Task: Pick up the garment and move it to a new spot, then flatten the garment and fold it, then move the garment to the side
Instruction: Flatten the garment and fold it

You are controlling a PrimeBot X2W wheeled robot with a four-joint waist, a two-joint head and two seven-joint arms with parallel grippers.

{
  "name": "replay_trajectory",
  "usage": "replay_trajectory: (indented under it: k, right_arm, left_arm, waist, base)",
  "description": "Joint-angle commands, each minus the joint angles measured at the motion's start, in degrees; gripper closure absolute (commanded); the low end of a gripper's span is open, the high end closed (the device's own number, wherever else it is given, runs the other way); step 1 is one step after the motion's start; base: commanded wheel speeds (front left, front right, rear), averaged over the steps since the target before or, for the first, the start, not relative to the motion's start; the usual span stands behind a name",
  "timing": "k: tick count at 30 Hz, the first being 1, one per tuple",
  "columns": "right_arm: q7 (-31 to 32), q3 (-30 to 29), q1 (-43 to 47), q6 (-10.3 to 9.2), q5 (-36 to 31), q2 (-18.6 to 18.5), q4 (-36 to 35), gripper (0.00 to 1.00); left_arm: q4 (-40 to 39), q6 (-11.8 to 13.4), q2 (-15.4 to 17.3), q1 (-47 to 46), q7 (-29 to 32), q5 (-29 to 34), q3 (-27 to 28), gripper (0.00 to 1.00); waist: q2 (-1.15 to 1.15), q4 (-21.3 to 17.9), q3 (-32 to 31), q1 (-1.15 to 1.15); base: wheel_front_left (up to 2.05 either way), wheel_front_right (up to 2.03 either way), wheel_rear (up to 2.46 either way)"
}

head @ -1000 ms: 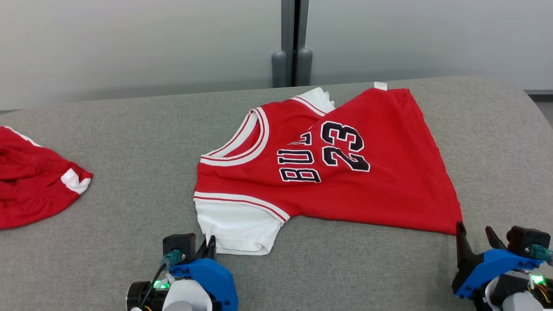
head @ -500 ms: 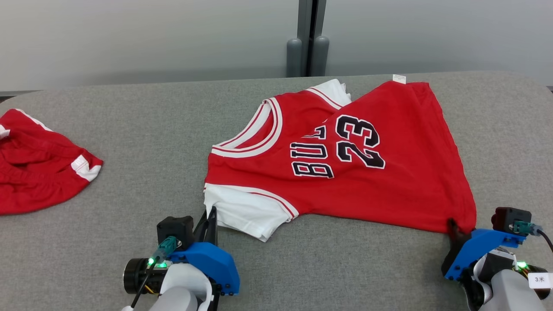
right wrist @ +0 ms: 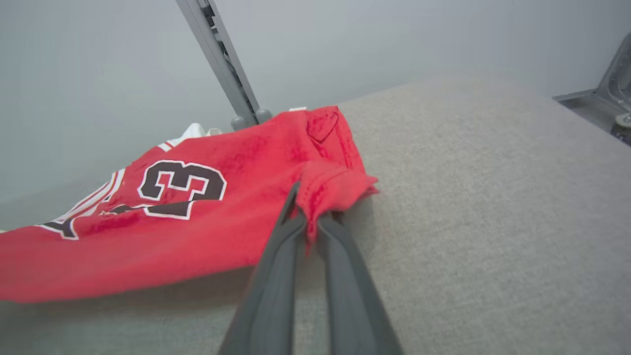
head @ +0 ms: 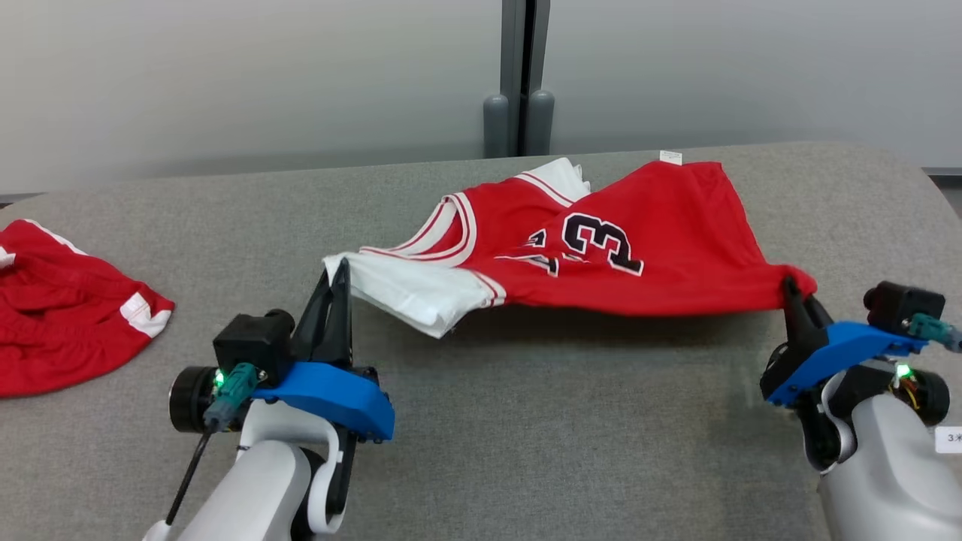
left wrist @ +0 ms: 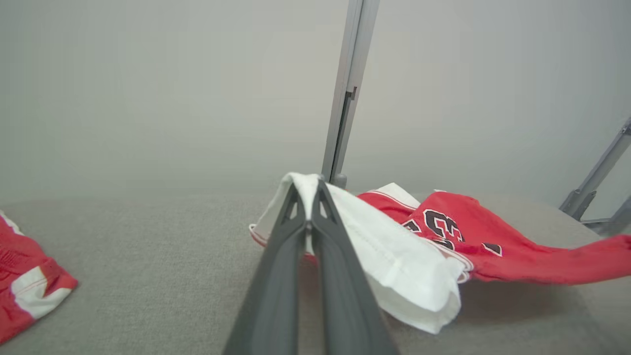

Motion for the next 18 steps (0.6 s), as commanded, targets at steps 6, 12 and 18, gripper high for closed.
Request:
replay_trajectory:
  k: [6, 12, 18]
  right_arm:
    - [0.9, 4.1, 2.5, 0.01, 6.8, -3.1, -16.2, 1.0]
    - [6.4, 4.2, 6.5, 0.01, 9.7, -4.2, -35.7, 1.0]
    - [15.4, 1.3, 11.8, 0.01, 9.7, -3.7, -59.3, 1.0]
  left_arm:
    - [-11.4, -0.1, 3.3, -3.1, -2.3, 1.7, 2.0, 1.0]
    - [-21.8, 0.2, 7.8, -4.6, -2.7, 5.3, 2.9, 1.0]
    - [-34.9, 1.2, 13.3, -8.3, 1.3, 9.1, 5.5, 1.0]
  waist:
    - [-0.01, -1.1, -3.8, 0.0]
    - [-0.01, -2.2, -6.1, 0.0]
    - [-0.01, -3.0, -6.8, 0.0]
  base:
    - [0.0, 0.0, 0.0]
    - [0.0, 0.0, 0.0]
    - [0.0, 0.0, 0.0]
